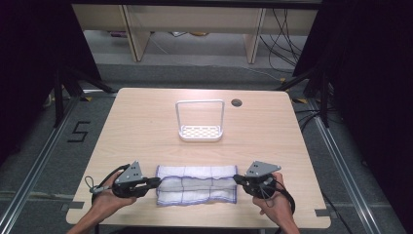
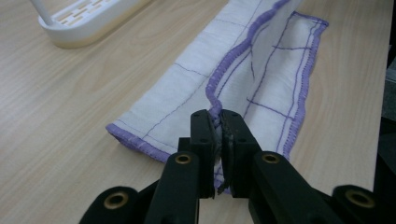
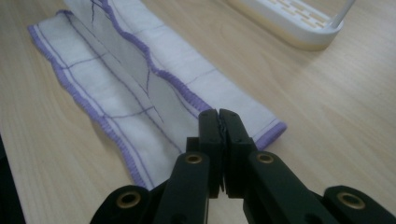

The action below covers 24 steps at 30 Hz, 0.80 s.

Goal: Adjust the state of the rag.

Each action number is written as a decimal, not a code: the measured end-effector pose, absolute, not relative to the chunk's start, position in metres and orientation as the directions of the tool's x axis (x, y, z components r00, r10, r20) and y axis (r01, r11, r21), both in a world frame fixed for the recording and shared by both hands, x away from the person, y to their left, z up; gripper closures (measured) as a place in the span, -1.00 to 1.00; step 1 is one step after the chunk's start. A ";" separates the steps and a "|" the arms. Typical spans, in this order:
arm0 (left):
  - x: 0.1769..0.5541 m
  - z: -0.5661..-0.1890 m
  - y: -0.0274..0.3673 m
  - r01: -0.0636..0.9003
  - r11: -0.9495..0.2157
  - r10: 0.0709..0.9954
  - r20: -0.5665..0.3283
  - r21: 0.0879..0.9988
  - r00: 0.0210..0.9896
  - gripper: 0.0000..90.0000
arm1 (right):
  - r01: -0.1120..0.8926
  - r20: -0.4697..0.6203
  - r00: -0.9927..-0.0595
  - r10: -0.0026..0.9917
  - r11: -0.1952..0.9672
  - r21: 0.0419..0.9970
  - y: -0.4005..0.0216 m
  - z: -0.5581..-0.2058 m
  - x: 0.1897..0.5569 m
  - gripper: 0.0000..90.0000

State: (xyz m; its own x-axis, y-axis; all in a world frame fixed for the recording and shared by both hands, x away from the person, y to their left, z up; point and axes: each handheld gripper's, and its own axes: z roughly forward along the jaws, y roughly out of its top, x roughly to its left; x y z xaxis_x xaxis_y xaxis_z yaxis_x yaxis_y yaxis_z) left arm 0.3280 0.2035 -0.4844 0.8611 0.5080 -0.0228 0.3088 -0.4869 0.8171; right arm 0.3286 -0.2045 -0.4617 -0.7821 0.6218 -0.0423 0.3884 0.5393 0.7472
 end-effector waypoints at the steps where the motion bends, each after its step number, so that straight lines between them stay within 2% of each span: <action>1: 0.327 -0.485 0.205 0.304 -0.510 0.495 -0.015 0.805 0.869 0.85 | 0.394 -0.032 -0.781 0.624 0.532 0.750 -0.205 -0.465 0.326 0.98; 10: 0.312 -0.501 0.206 0.327 -0.535 0.475 -0.043 0.779 0.879 0.77 | 0.437 0.020 -0.794 0.607 0.548 0.713 -0.207 -0.481 0.311 0.91; 11: 0.311 -0.502 0.207 0.322 -0.538 0.473 -0.037 0.779 0.880 0.70 | 0.444 0.032 -0.796 0.604 0.548 0.709 -0.207 -0.483 0.310 0.79; 13: 0.309 -0.502 0.208 0.357 -0.530 0.474 -0.080 0.769 0.877 0.46 | 0.476 0.070 -0.783 0.618 0.524 0.706 -0.207 -0.484 0.306 0.59; 16: 0.307 -0.496 0.211 0.372 -0.484 0.478 -0.116 0.792 0.871 0.13 | 0.474 0.072 -0.781 0.620 0.514 0.715 -0.211 -0.483 0.303 0.38; 17: 0.308 -0.494 0.212 0.374 -0.473 0.489 -0.116 0.798 0.865 0.02 | 0.491 0.074 -0.753 0.654 0.484 0.724 -0.214 -0.480 0.301 0.27; 21: 0.320 -0.480 0.213 0.385 -0.415 0.547 -0.112 0.824 0.829 -0.10 | 0.520 0.056 -0.704 0.708 0.460 0.720 -0.218 -0.474 0.302 0.23; 24: 0.339 -0.474 0.212 0.396 -0.416 0.579 -0.097 0.818 0.810 -0.12 | 0.542 0.040 -0.674 0.738 0.457 0.706 -0.216 -0.478 0.305 0.15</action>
